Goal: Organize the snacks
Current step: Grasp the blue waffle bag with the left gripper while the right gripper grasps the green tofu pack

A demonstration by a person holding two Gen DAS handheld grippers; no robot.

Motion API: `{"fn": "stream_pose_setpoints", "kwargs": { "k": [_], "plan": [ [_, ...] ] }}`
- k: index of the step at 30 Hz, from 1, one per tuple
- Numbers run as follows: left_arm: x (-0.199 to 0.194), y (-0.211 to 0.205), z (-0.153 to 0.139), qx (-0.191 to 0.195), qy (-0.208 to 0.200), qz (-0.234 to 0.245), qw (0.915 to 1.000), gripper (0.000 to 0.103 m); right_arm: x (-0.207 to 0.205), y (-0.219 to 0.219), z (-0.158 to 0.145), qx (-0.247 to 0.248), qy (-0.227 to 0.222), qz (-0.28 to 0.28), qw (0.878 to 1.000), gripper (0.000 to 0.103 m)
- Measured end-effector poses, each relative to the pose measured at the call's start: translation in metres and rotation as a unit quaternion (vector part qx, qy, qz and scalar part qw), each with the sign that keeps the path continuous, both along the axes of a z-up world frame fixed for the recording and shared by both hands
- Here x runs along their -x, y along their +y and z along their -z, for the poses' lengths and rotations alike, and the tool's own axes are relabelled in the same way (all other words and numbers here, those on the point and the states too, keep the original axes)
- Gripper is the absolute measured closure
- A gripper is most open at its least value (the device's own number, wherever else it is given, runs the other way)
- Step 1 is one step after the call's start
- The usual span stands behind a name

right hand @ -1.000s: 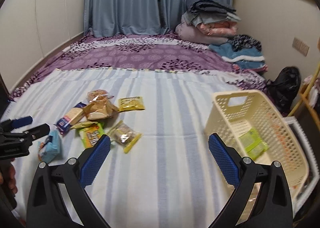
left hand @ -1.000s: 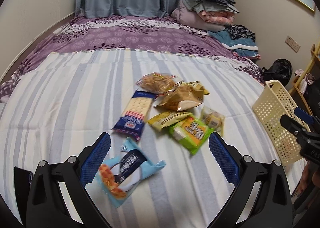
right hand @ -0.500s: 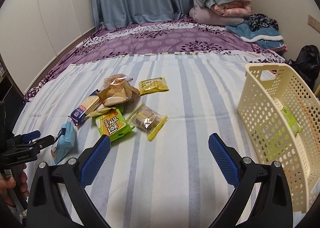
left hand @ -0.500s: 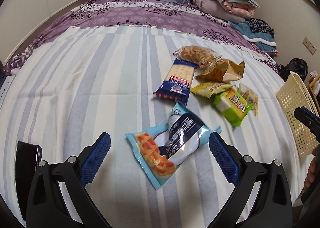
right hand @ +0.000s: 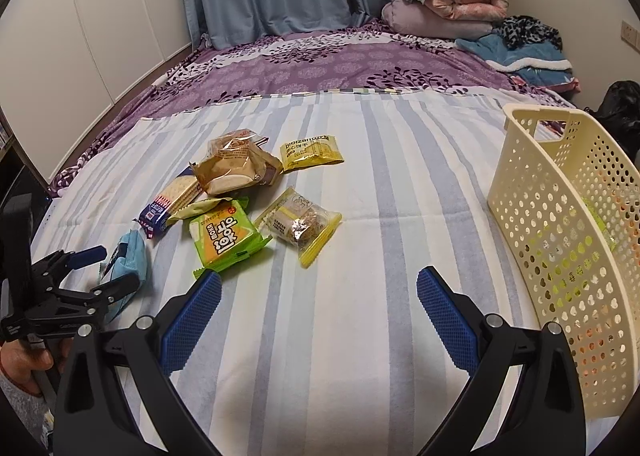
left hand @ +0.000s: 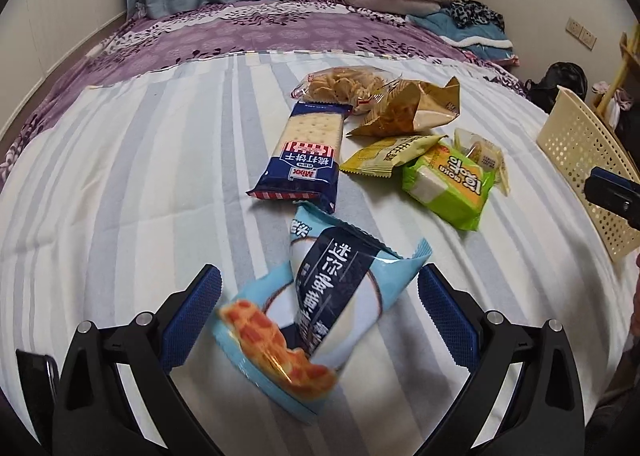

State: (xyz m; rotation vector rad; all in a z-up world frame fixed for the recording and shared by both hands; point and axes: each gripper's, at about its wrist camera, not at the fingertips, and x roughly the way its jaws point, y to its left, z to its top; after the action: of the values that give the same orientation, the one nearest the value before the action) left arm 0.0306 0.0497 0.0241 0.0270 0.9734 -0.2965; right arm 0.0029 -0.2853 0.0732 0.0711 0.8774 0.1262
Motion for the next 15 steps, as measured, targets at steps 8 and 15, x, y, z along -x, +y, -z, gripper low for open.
{"fn": "stream_pose_setpoints", "kwargs": {
  "k": [8, 15],
  "plan": [
    [-0.009, 0.009, 0.014, 0.025, 0.014, -0.018, 0.9994, 0.005, -0.005, 0.009, 0.007, -0.006, 0.004, -0.014, 1.000, 0.006],
    [-0.005, 0.019, 0.010, 0.042, 0.008, -0.034, 0.9985, 0.040, -0.017, 0.023, 0.019, -0.032, 0.007, -0.036, 0.999, 0.006]
  ]
}}
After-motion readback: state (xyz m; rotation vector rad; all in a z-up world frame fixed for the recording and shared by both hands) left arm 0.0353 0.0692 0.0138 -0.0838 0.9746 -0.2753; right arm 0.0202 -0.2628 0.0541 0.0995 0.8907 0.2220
